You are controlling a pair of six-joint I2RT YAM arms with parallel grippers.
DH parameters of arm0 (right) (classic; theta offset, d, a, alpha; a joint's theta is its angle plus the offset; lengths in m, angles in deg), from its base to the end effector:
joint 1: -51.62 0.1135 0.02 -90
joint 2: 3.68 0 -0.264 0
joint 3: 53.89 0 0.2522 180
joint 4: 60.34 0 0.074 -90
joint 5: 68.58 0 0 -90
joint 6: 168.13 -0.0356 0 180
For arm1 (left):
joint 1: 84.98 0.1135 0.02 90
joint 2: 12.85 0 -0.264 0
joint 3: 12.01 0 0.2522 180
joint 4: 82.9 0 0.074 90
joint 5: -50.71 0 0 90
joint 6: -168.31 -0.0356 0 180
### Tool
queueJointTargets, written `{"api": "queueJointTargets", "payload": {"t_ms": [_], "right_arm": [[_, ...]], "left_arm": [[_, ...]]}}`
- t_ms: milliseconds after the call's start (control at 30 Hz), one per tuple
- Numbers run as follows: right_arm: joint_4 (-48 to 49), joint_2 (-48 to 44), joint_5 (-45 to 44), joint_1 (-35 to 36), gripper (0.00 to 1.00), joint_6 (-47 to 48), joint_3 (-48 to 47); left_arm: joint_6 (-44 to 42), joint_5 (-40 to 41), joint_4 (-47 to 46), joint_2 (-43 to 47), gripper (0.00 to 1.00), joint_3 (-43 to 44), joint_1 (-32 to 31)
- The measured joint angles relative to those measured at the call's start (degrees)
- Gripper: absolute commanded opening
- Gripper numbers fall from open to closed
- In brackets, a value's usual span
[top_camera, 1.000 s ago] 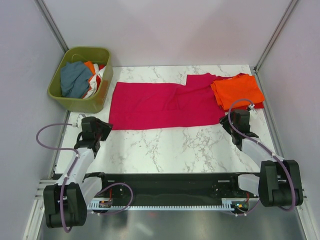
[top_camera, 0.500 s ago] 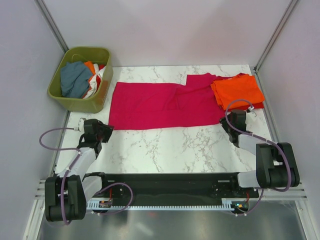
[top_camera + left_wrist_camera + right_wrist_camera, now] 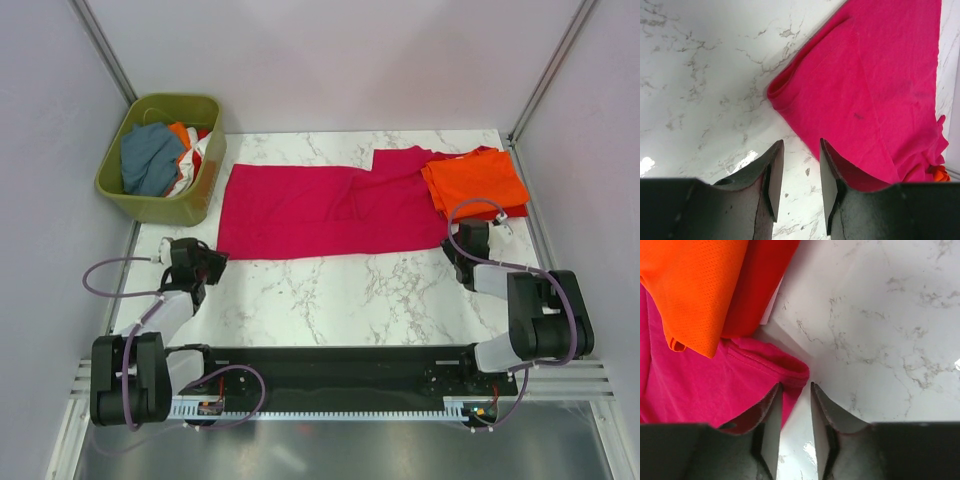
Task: Fold and stack the t-shirts
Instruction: Fold the tshirt
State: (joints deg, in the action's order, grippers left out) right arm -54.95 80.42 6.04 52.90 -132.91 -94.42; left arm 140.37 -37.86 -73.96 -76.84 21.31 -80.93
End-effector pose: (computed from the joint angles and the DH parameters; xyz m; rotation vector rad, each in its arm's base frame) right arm 0.2609 -0.0036 0.1353 1.1268 1.9127 0.2417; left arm 0.2050 0.0154 0.1522 -1.2729 1.9311 -0.5024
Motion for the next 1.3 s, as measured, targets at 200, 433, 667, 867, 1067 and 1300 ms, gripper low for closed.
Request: {"api": "queueJointTargets", "payload": {"t_ms": [200, 433, 667, 867, 1067, 1300], "right_arm": [[0.57, 1.88, 0.04, 0.0, 0.01, -0.24, -0.74], [0.68, 2.21, 0.04, 0.0, 0.0, -0.52, -0.85], [0.74, 1.64, 0.11, 0.0, 0.0, -0.5, -0.85], [0.13, -0.92, 0.55, 0.0, 0.0, -0.52, -0.74], [-1.22, -7.96, 1.55, 1.14, 0.0, -2.8, 2.93], [-8.31, -16.85, 0.59, 4.92, 0.62, -5.7, 4.28]], "left_arm": [[0.81, 0.15, -2.12, -3.32, 0.38, -0.13, 0.0], [2.49, 0.17, -7.08, -9.38, 0.32, -0.13, 0.0], [4.46, 1.03, -10.58, -12.35, 0.02, -0.11, 0.0], [4.61, 3.85, -7.41, -9.05, 0.02, 0.44, -0.02], [4.59, 7.54, -2.34, 0.44, 0.02, 0.48, -0.04], [4.55, 10.38, 2.01, 5.22, 0.02, -0.13, -0.02]]}}
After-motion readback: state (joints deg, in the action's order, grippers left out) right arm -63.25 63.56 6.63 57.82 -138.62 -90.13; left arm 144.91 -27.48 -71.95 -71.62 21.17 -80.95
